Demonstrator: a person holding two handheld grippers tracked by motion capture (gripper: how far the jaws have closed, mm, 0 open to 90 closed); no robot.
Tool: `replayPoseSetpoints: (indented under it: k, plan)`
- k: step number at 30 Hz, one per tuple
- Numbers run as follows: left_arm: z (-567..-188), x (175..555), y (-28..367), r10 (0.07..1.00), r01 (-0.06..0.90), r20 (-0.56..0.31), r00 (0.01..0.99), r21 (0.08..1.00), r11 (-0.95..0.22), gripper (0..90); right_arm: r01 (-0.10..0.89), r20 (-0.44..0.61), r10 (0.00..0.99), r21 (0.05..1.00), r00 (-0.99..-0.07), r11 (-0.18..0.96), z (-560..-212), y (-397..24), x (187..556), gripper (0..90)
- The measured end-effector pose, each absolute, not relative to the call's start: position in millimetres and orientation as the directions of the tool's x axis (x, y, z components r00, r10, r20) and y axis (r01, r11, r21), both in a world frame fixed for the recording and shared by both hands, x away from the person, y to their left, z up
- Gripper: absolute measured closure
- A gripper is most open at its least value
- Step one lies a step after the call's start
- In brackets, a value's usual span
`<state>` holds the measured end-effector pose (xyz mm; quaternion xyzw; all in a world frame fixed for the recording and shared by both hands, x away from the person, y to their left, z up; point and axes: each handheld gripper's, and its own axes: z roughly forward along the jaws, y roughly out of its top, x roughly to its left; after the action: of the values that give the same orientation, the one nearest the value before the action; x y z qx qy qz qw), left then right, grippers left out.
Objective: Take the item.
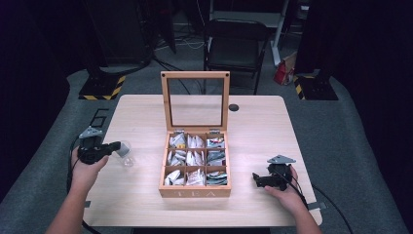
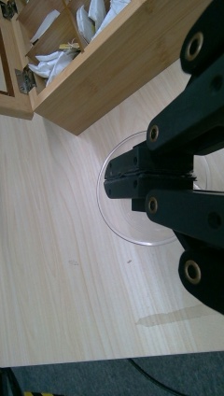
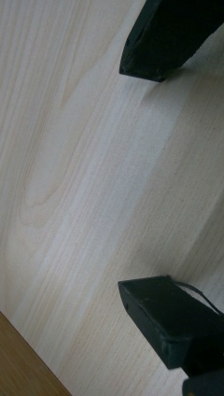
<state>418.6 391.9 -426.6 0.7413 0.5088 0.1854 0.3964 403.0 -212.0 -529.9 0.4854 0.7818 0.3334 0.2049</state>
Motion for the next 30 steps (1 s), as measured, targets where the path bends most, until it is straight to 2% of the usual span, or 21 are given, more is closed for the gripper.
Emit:
replayPoseSetpoints:
  k: [7, 11, 18, 26, 30]
  plan:
    - [-426.9, 418.7, 392.8, 0.901, 0.612, -0.131, 0.413, 0.773, -0.167, 89.2, 0.623, 0.002, 0.896, 0.720, -0.444, 0.307, -529.7, -211.9, 402.9, 0.0]
    - [-427.9, 418.2, 393.9, 0.900, 0.610, -0.135, 0.415, 0.776, -0.164, 84.6, 0.625, 0.004, 0.897, 0.718, -0.442, 0.305, -529.5, -211.7, 402.8, 0.0]
    - [-427.9, 417.1, 397.8, 0.899, 0.604, -0.161, 0.408, 0.786, -0.133, 72.1, 0.624, 0.003, 0.897, 0.719, -0.443, 0.306, -529.5, -211.8, 402.8, 0.0]
    - [-426.6, 417.7, 399.7, 0.909, 0.584, -0.157, 0.386, 0.805, -0.108, 52.3, 0.625, 0.004, 0.897, 0.719, -0.442, 0.305, -529.5, -211.8, 402.8, 0.0]
    - [-424.6, 418.5, 400.9, 0.911, 0.585, -0.159, 0.381, 0.805, -0.103, 47.8, 0.624, 0.003, 0.897, 0.719, -0.443, 0.306, -529.5, -211.8, 402.9, 0.0]
